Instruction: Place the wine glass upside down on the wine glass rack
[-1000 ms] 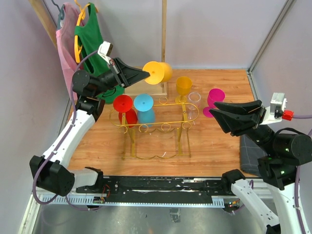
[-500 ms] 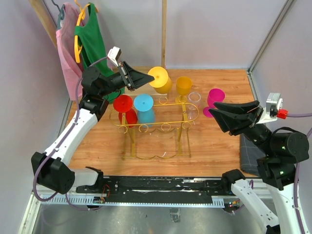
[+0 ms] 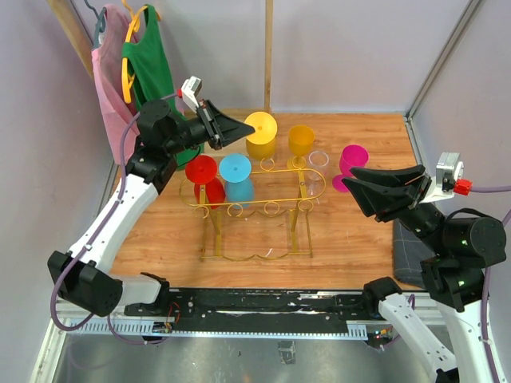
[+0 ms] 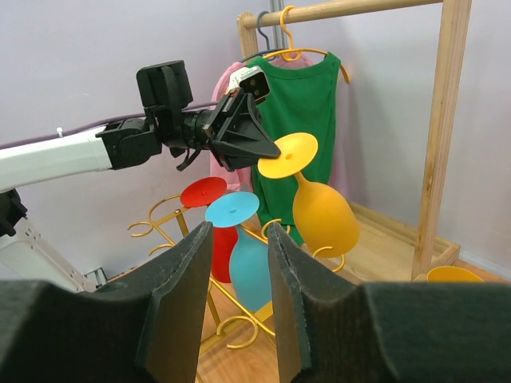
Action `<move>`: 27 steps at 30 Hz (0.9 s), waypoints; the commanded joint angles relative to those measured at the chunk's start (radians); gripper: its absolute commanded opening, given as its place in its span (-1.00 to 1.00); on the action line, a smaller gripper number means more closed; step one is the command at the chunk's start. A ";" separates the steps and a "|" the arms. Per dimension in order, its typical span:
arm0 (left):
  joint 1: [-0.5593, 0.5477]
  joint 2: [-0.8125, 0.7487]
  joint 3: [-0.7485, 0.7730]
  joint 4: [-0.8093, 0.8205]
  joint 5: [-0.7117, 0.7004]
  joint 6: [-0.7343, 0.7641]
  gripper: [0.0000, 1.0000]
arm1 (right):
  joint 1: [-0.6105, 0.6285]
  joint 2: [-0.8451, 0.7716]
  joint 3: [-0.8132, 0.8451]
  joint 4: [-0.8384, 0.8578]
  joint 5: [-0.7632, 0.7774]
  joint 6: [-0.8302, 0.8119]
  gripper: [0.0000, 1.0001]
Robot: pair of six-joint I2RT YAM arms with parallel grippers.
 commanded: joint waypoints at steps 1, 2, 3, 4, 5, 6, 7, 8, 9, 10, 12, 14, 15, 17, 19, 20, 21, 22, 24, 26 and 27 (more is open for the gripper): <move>-0.019 -0.010 -0.007 -0.035 -0.001 0.014 -0.99 | -0.008 -0.013 -0.009 0.012 0.023 -0.004 -0.30; -0.022 -0.013 -0.007 -0.039 0.001 0.014 -0.99 | -0.007 -0.013 -0.012 0.014 0.023 -0.003 -0.30; -0.026 -0.015 -0.009 -0.047 0.002 0.014 -0.99 | -0.007 -0.012 -0.012 0.016 0.025 -0.001 -0.30; -0.031 -0.018 -0.010 -0.052 0.002 0.015 -0.99 | -0.007 -0.009 -0.013 0.018 0.024 -0.001 -0.31; -0.035 -0.023 -0.012 -0.056 0.003 0.014 -0.99 | -0.008 -0.009 -0.013 0.018 0.024 0.000 -0.30; -0.039 -0.027 -0.016 -0.058 0.004 0.011 -0.99 | -0.008 -0.009 -0.014 0.019 0.024 0.001 -0.31; -0.043 -0.031 -0.020 -0.062 0.004 0.008 -0.99 | -0.008 -0.008 -0.015 0.018 0.024 0.000 -0.30; -0.047 -0.035 -0.022 -0.065 0.004 0.007 -0.99 | -0.008 -0.009 -0.016 0.019 0.024 0.002 -0.31; -0.052 -0.039 -0.021 -0.072 0.001 0.010 -1.00 | -0.008 -0.010 -0.018 0.020 0.025 0.004 -0.31; -0.055 -0.042 -0.018 -0.083 -0.002 0.015 -1.00 | -0.008 -0.009 -0.019 0.020 0.026 0.005 -0.31; -0.060 -0.048 -0.015 -0.108 -0.007 0.025 -0.99 | -0.007 -0.010 -0.021 0.021 0.025 0.009 -0.30; -0.068 -0.054 -0.016 -0.126 -0.013 0.035 -0.99 | -0.008 -0.011 -0.023 0.021 0.025 0.010 -0.31; -0.072 -0.055 -0.018 -0.132 -0.013 0.039 -0.99 | -0.008 -0.013 -0.023 0.021 0.026 0.011 -0.30; -0.080 -0.059 -0.018 -0.144 -0.014 0.046 -1.00 | -0.008 -0.012 -0.024 0.022 0.027 0.011 -0.31; -0.088 -0.063 -0.016 -0.159 -0.018 0.057 -0.99 | -0.008 -0.012 -0.026 0.024 0.028 0.013 -0.31; -0.091 -0.065 -0.014 -0.165 -0.020 0.061 -0.99 | -0.007 -0.012 -0.027 0.026 0.027 0.014 -0.31; -0.095 -0.066 -0.015 -0.170 -0.021 0.066 -1.00 | -0.007 -0.011 -0.029 0.026 0.028 0.015 -0.31; -0.098 -0.066 -0.015 -0.175 -0.023 0.069 -0.99 | -0.008 -0.010 -0.030 0.027 0.028 0.016 -0.31; -0.106 -0.064 -0.014 -0.186 -0.023 0.078 -0.99 | -0.008 -0.011 -0.032 0.027 0.028 0.016 -0.31; -0.114 -0.066 -0.018 -0.193 -0.022 0.084 -0.99 | -0.006 -0.012 -0.033 0.029 0.028 0.016 -0.31; -0.117 -0.068 -0.019 -0.198 -0.024 0.086 -1.00 | -0.007 -0.014 -0.035 0.028 0.029 0.016 -0.31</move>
